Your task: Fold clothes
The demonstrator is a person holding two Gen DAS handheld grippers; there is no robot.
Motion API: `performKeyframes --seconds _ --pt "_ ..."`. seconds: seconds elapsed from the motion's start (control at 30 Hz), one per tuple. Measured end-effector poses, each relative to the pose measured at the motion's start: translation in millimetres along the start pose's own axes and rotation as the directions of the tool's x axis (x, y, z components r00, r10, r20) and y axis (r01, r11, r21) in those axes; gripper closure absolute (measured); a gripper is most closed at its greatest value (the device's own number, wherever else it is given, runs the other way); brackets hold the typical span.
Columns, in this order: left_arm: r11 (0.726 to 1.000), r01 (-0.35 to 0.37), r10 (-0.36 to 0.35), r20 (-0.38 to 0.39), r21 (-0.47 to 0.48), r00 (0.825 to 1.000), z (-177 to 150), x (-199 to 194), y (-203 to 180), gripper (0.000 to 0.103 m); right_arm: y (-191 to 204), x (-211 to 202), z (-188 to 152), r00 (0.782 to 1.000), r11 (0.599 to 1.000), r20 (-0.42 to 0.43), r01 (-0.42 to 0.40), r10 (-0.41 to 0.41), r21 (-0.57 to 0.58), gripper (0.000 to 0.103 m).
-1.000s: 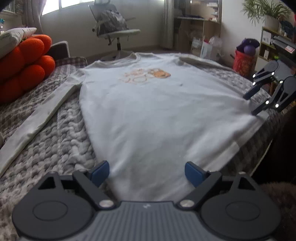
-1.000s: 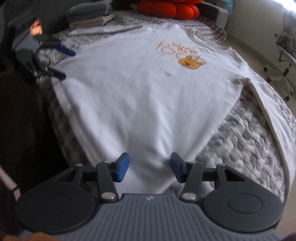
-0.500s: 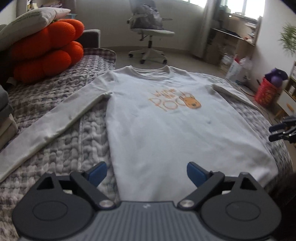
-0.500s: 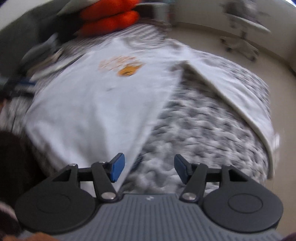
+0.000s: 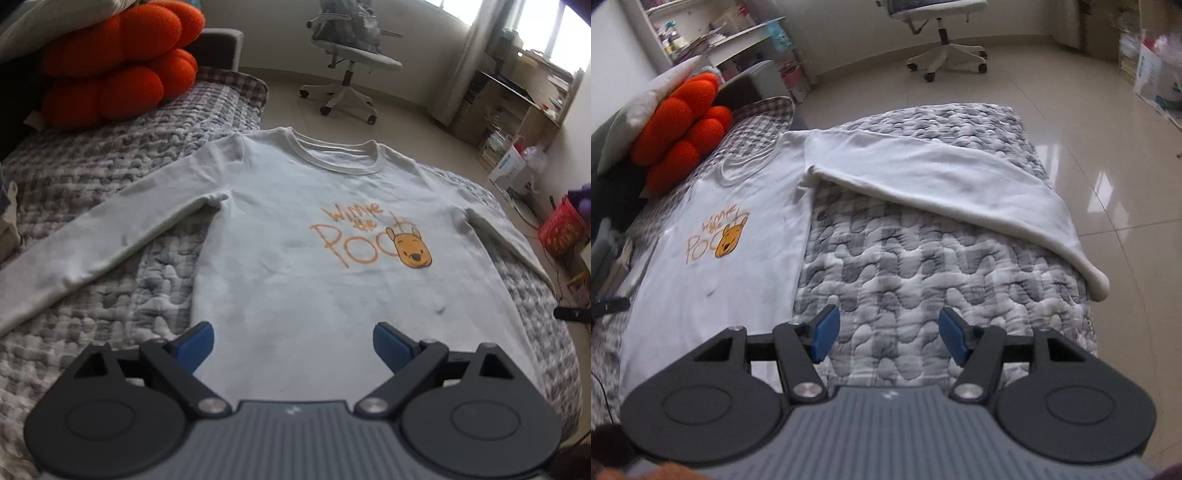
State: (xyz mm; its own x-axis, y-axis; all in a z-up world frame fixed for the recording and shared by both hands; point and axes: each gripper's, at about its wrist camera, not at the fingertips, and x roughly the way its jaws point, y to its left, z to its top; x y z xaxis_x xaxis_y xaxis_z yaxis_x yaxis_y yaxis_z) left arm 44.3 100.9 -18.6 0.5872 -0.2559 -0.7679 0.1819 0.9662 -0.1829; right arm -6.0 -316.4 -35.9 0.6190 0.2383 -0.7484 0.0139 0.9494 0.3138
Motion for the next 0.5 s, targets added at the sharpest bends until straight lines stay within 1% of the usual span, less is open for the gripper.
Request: performKeyframes --seconds 0.13,0.23,0.43,0.5 --pt "0.999 -0.008 0.008 -0.005 -0.034 1.000 8.0 6.9 -6.8 0.009 0.0 5.0 1.4 1.000 1.000 0.008 0.002 -0.002 0.025 0.034" --pt "0.998 -0.036 0.037 0.008 -0.042 0.999 13.4 9.5 -16.0 0.009 0.1 10.3 1.7 1.000 0.999 0.021 0.005 -0.007 0.052 0.034" --pt "0.998 -0.043 0.044 0.021 -0.040 0.999 20.7 13.7 -34.4 0.009 2.8 19.6 3.8 0.999 0.997 0.033 0.014 -0.017 0.079 0.034" --pt "0.998 -0.048 0.049 0.029 -0.042 0.998 24.2 15.2 -40.4 0.008 2.3 19.3 5.8 0.998 0.996 0.048 0.025 -0.029 0.087 0.034"
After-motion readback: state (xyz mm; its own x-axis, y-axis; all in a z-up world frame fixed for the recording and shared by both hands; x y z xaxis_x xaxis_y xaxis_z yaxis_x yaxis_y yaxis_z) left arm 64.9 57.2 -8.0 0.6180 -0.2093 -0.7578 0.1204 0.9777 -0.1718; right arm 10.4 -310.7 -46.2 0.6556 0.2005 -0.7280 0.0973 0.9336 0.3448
